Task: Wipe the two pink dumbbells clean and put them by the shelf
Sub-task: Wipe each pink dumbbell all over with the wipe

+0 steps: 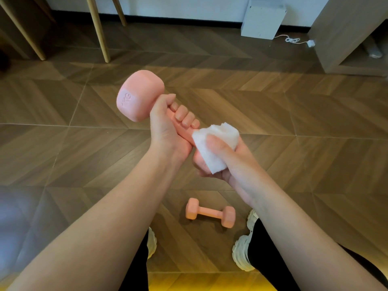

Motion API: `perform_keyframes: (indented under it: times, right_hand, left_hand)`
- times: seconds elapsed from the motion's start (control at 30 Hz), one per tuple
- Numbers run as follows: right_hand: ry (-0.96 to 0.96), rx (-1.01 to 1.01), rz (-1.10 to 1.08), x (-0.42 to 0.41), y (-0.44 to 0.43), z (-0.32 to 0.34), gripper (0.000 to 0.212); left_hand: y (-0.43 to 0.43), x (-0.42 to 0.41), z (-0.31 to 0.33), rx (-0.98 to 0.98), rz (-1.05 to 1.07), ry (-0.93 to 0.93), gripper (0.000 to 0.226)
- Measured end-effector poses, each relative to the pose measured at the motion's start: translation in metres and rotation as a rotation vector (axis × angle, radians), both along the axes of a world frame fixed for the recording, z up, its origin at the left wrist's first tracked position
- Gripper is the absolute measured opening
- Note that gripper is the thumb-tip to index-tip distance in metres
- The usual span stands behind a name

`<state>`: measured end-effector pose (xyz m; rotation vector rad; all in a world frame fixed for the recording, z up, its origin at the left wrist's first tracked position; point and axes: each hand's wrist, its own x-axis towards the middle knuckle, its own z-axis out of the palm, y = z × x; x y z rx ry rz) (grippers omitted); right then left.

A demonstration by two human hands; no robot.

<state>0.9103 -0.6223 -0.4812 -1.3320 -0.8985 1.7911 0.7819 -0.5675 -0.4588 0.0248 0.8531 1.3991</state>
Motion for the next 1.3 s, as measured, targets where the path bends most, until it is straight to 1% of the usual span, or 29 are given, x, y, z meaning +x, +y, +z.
perform_keyframes:
  times: [0.1, 0.13, 0.2, 0.27, 0.3, 0.37, 0.43, 0.5, 0.53, 0.6, 0.63, 0.67, 0.77, 0.83, 0.87, 0.93, 1.0, 1.03, 1.07, 1.13, 1.23, 1.3]
  right_hand:
    - [0.037, -0.048, -0.075, 0.0, 0.002, 0.003, 0.048]
    - [0.079, -0.065, -0.069, 0.003, 0.002, 0.004, 0.046]
    - [0.143, -0.048, 0.013, 0.011, 0.002, 0.003, 0.053]
    - [0.126, 0.017, 0.118, 0.016, 0.0, 0.0, 0.064]
    - [0.096, 0.037, 0.131, 0.015, -0.001, -0.002, 0.07]
    - [0.026, 0.052, 0.081, 0.009, -0.002, -0.005, 0.077]
    - [-0.043, 0.04, 0.013, 0.001, -0.001, -0.007, 0.08]
    - [-0.032, 0.017, -0.054, -0.003, 0.0, -0.006, 0.077]
    - [-0.015, 0.001, -0.081, -0.004, 0.0, -0.005, 0.071]
    - [0.038, -0.043, -0.119, -0.003, 0.002, 0.002, 0.048]
    - [0.084, -0.074, -0.135, -0.001, 0.003, 0.004, 0.04]
    - [0.14, -0.101, -0.14, 0.003, 0.003, 0.006, 0.036]
    - [0.322, -0.141, -0.012, 0.014, 0.002, 0.01, 0.036]
    - [0.414, -0.171, 0.063, 0.016, -0.001, 0.007, 0.043]
    - [0.42, -0.182, 0.058, 0.015, -0.001, 0.005, 0.048]
    - [0.341, -0.152, 0.028, 0.013, 0.001, 0.0, 0.063]
    - [0.182, -0.071, 0.007, 0.009, 0.002, -0.003, 0.077]
    - [0.106, -0.039, -0.003, 0.006, 0.003, -0.005, 0.081]
    - [0.049, -0.019, -0.014, 0.004, 0.003, -0.006, 0.081]
    - [-0.004, -0.011, -0.041, -0.002, 0.003, -0.005, 0.075]
    - [0.019, -0.059, -0.057, -0.004, 0.004, -0.004, 0.059]
    - [0.066, -0.061, -0.015, 0.002, 0.004, -0.003, 0.058]
  left_hand:
    - [0.001, 0.001, -0.002, -0.01, -0.003, -0.013, 0.037]
    - [0.002, 0.001, -0.003, -0.018, 0.001, -0.019, 0.037]
    - [0.002, -0.001, -0.004, -0.033, 0.016, -0.041, 0.036]
    - [0.002, -0.002, -0.004, -0.041, 0.029, -0.057, 0.036]
    - [0.002, -0.002, -0.003, -0.041, 0.031, -0.055, 0.036]
    - [0.001, -0.002, -0.002, -0.04, 0.023, -0.037, 0.037]
    - [0.001, -0.001, -0.002, -0.031, 0.01, -0.014, 0.038]
    - [0.001, 0.001, -0.002, -0.024, 0.007, -0.013, 0.038]
    - [0.002, 0.001, -0.002, -0.021, 0.008, -0.023, 0.037]
    - [0.003, 0.0, -0.002, -0.01, 0.001, -0.033, 0.036]
    - [0.003, -0.001, -0.003, -0.003, -0.003, -0.035, 0.036]
    - [0.003, -0.002, -0.003, 0.007, -0.005, -0.041, 0.036]
    - [0.002, -0.002, -0.002, 0.03, 0.0, -0.066, 0.037]
    - [0.001, -0.001, -0.002, 0.018, 0.014, -0.059, 0.036]
    - [0.001, -0.001, -0.002, 0.001, 0.026, -0.048, 0.034]
    - [0.002, -0.001, -0.003, -0.048, 0.049, -0.032, 0.03]
    - [0.002, -0.001, -0.005, -0.092, 0.064, -0.024, 0.029]
    - [0.002, -0.002, -0.006, -0.103, 0.069, -0.018, 0.029]
    - [0.002, -0.002, -0.007, -0.105, 0.071, -0.01, 0.029]
    - [0.001, -0.003, -0.007, -0.09, 0.061, 0.009, 0.031]
    - [0.002, -0.003, -0.006, -0.074, 0.038, 0.028, 0.031]
    - [0.003, -0.005, -0.006, -0.078, 0.042, 0.017, 0.031]
